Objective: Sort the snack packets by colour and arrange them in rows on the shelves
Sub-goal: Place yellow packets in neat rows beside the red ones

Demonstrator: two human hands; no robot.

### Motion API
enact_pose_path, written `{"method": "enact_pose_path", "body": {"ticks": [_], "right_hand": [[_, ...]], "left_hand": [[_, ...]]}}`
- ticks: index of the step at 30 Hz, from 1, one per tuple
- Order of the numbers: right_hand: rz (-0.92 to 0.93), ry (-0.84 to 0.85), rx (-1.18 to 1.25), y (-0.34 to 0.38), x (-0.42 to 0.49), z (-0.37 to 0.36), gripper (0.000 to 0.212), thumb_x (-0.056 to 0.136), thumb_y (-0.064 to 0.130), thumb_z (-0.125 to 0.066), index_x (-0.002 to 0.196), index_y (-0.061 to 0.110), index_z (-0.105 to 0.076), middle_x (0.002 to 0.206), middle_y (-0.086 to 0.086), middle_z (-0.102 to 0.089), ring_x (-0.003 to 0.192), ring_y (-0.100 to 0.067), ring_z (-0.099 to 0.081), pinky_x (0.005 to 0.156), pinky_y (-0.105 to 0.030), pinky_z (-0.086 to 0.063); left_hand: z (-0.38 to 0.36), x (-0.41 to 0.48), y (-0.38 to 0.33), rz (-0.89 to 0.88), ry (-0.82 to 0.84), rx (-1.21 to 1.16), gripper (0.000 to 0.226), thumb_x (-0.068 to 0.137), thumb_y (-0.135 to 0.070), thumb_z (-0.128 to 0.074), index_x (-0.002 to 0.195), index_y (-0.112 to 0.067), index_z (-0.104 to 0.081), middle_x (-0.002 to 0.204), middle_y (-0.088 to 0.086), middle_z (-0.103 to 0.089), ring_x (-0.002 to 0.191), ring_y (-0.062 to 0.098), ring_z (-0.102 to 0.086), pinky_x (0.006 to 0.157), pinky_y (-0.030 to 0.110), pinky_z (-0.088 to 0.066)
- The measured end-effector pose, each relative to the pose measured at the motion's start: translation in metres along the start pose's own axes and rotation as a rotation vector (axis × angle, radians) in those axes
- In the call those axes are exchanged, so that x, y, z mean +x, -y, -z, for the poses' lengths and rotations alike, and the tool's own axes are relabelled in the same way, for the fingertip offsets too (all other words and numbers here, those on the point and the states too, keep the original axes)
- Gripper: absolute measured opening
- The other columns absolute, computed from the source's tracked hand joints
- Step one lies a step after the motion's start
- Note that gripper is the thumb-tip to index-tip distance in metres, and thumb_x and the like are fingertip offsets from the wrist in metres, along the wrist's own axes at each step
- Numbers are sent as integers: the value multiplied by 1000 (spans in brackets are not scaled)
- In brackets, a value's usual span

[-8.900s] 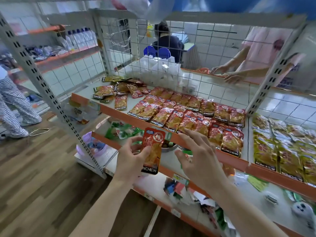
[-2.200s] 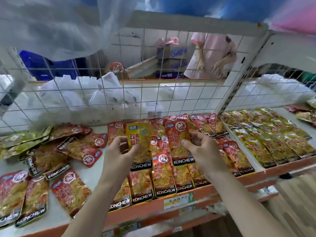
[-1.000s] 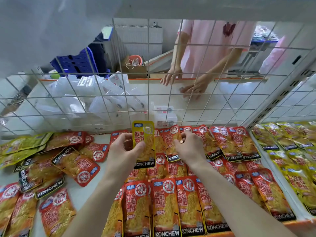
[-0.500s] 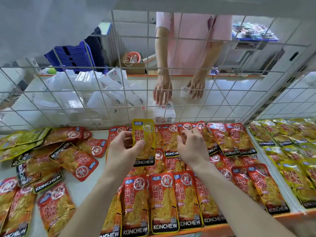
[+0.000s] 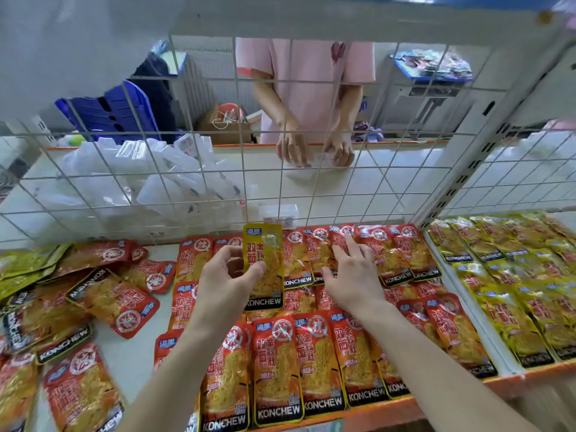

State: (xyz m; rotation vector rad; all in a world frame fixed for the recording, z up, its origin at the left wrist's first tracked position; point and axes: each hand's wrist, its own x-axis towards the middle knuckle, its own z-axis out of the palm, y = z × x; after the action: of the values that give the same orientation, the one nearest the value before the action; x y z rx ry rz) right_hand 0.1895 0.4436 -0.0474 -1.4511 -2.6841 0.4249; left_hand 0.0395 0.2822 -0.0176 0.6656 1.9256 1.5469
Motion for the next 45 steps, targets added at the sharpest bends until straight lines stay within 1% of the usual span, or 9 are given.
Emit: {"method": "enact_pose_path", "body": {"ticks": [9,14,20,22,28,31,34,41,45], "right_hand": [[38,-80,123,-2,-16,16,52,97,33,-56,145,16,-46,159,-2,-30,146,-21,-22,118,-35,-25],[52,-144,191,-15,-47,40,50,97,32,-58,144,18,-48,157,0,-34,147,-16,-24,118,-31,-21],[71,-210,222,-58,-90,72,49,98,38,-54,145,24,-47,158,7,-31,146,-11,-21,120,-33,-19],[93,-233,233,-80,-103,80,49,97,39,-54,144,25,-48,156,8,-35,145,-10,-23,121,-37,-21],[138,-305,272,-173,-153,112,56,90,53,-41,137,27,-55,153,9,-40,141,-13,-31,117,-37,-26],[144,-306,252,-230,-181,128,55,91,50,-44,139,26,-53,156,10,-36,143,-11,-25,117,-37,-23],[152,-310,260,-281,-202,145,55,90,48,-44,140,27,-53,155,9,-38,143,-11,-27,117,-38,-24],[121,-335,277,-379,-230,167,53,92,52,-41,138,29,-54,150,10,-45,142,-14,-34,114,-46,-33],[68,-371,275,-424,-232,172,49,91,47,-44,136,31,-54,147,12,-46,140,-13,-36,112,-47,-36]], "left_hand": [[-11,2,-1,10,34,20,17,89,-25,-74,101,-23,-63,94,3,-70,87,20,-68,69,29,-54],[-38,-4,-4,21,128,0,16,89,-22,-74,100,-22,-63,94,3,-72,89,22,-69,74,36,-57],[-93,-32,-23,5,199,-29,13,89,-18,-74,98,-20,-65,87,-1,-74,80,13,-70,61,17,-48],[-114,-49,-30,-3,213,-36,12,89,-18,-73,98,-21,-64,87,-3,-74,78,11,-71,61,16,-50],[-202,-112,-45,-49,187,20,11,88,-20,-75,94,-23,-67,82,-1,-75,81,23,-71,67,35,-55],[-254,-152,-56,-66,196,16,10,90,-21,-74,98,-21,-68,84,-2,-75,82,19,-70,65,30,-51],[-302,-181,-65,-54,190,-5,10,88,-21,-75,97,-21,-69,85,-2,-76,83,21,-72,75,35,-55],[-391,-227,-82,-76,177,12,10,85,-18,-78,86,-19,-69,77,-4,-72,74,16,-66,64,29,-46],[-436,-227,-79,-63,212,42,14,83,-18,-81,86,-21,-68,81,-2,-72,81,23,-67,78,38,-50]]}}
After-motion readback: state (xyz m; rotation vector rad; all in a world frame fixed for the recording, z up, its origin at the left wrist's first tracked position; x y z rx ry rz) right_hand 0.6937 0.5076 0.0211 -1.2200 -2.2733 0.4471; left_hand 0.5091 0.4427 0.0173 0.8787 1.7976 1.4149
